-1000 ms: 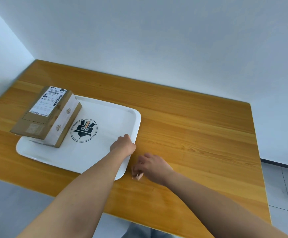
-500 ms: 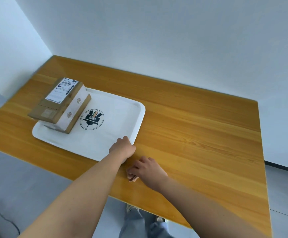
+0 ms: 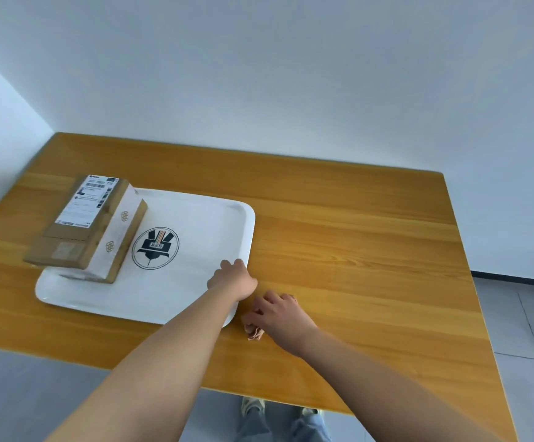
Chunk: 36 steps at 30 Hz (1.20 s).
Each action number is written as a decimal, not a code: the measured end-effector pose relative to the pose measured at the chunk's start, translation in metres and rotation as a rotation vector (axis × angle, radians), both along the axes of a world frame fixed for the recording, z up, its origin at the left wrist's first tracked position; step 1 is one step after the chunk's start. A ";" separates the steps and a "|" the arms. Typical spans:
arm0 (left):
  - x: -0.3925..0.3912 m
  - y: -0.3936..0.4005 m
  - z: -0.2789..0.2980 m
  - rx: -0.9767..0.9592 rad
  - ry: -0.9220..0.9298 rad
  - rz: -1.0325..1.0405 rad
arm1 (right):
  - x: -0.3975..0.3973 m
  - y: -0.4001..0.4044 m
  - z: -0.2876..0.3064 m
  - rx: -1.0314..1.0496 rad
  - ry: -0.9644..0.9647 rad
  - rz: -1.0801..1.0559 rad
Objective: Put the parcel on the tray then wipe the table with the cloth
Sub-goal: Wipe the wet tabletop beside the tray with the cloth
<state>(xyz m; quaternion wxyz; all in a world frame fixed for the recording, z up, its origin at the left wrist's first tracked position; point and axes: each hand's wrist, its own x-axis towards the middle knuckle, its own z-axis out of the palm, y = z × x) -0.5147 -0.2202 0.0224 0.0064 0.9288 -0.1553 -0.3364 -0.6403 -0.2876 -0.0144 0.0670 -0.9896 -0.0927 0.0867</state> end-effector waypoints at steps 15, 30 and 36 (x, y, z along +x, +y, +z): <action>-0.006 -0.021 0.000 0.051 -0.094 -0.123 | -0.031 -0.053 0.001 -0.046 0.082 -0.253; -0.013 -0.039 -0.009 -0.059 -0.159 -0.144 | -0.079 -0.057 -0.009 -0.054 0.014 -0.017; -0.017 -0.039 -0.012 -0.068 -0.152 -0.174 | -0.062 -0.066 -0.005 -0.061 -0.013 -0.531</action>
